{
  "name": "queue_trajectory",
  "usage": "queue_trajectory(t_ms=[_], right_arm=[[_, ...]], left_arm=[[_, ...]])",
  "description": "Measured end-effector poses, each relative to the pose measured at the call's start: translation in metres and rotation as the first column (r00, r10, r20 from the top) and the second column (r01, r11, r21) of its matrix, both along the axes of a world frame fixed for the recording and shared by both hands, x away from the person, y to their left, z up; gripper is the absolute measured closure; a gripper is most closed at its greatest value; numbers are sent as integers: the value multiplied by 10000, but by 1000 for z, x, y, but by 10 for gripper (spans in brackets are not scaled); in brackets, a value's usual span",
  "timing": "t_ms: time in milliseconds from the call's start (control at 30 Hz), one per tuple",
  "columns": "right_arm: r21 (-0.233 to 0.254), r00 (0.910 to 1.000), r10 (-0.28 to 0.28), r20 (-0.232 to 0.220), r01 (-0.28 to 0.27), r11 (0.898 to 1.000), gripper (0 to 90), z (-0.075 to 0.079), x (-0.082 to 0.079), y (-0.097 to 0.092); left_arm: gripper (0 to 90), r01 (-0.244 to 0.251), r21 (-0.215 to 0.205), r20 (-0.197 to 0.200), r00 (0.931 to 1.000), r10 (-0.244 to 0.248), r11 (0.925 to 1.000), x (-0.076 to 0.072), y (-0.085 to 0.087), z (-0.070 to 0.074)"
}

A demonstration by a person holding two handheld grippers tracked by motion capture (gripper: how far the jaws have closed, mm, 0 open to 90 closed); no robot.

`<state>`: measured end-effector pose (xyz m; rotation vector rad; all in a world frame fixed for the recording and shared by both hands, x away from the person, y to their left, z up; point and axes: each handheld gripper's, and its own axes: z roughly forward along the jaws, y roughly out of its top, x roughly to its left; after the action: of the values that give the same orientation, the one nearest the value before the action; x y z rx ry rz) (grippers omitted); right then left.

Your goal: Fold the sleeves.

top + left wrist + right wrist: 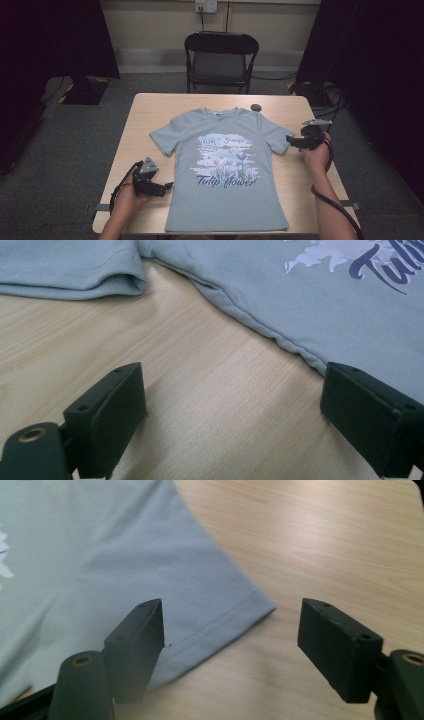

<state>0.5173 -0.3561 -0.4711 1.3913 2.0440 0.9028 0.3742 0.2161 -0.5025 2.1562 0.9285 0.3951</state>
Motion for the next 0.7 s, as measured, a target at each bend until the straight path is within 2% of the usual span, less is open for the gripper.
queue_trajectory(t_ms=[133,233,367,467,567,633,700], right_arm=[[-97,9996,-248,-130,247,9996,283,-3,6,-7],[-286,9990,-345,-271,337,9990,332,-7,11,-11],[-317,9978,-623,-205,616,9976,374,-11,16,-12],[-432,9971,-756,129,761,9962,417,-13,20,-11],[-310,9965,-822,122,825,9961,428,-15,22,-10],[-636,9954,-958,41,958,9934,431,-17,25,-9],[-625,9956,-934,-113,926,9937,438,-19,26,-9]], left_arm=[[106,0,0,1,10000,0,10000,0,0,0],[106,12,2,-4,10000,-12,10000,0,0,0],[102,42,4,-3,10000,-42,10000,0,0,0],[102,41,4,-2,10000,-41,10000,0,0,0],[102,48,4,-1,10000,-48,10000,0,0,0],[102,54,11,2,10000,-54,10000,0,0,0],[102,51,7,-1,10000,-51,10000,0,0,0]])
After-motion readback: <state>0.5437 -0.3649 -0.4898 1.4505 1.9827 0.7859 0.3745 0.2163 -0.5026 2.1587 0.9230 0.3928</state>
